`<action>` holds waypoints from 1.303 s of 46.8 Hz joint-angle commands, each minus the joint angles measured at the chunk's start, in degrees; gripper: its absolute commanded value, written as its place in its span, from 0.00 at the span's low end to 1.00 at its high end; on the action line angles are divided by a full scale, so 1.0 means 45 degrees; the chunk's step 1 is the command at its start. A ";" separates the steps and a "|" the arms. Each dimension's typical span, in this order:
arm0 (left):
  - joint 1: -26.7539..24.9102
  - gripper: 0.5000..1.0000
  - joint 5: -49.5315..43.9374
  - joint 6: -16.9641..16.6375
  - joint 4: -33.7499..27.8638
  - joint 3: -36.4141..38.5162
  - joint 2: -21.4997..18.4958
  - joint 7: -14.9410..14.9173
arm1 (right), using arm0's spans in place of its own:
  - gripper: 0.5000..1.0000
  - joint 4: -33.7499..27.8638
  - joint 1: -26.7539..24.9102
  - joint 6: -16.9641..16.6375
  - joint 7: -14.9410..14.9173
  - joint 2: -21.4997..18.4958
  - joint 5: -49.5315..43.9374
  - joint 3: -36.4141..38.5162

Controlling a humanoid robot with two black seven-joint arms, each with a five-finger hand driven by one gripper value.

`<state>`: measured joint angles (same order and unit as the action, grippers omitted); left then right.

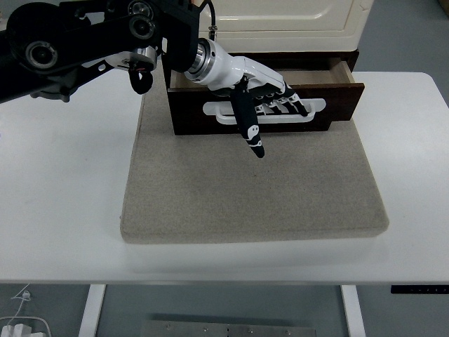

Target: Open the drawer under the combination cabinet

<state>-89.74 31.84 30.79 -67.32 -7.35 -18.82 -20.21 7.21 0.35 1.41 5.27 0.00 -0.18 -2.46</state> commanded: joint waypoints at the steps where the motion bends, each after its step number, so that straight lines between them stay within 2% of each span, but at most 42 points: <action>1: 0.0000 1.00 0.0131 -0.0007 -0.0019 -0.0008 0.0003 -0.0001 | 0.86 0.0000 0.0000 -0.0001 0.0000 0.0000 0.0000 0.0000; 61: 0.0078 1.00 0.1831 -0.0124 -0.0527 -0.0027 0.0159 0.0038 | 0.86 0.0000 0.0000 -0.0001 0.0000 0.0000 0.0000 0.0000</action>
<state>-89.31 40.03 30.26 -69.49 -7.48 -18.20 -20.06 7.21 0.33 1.39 5.27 0.00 -0.18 -2.46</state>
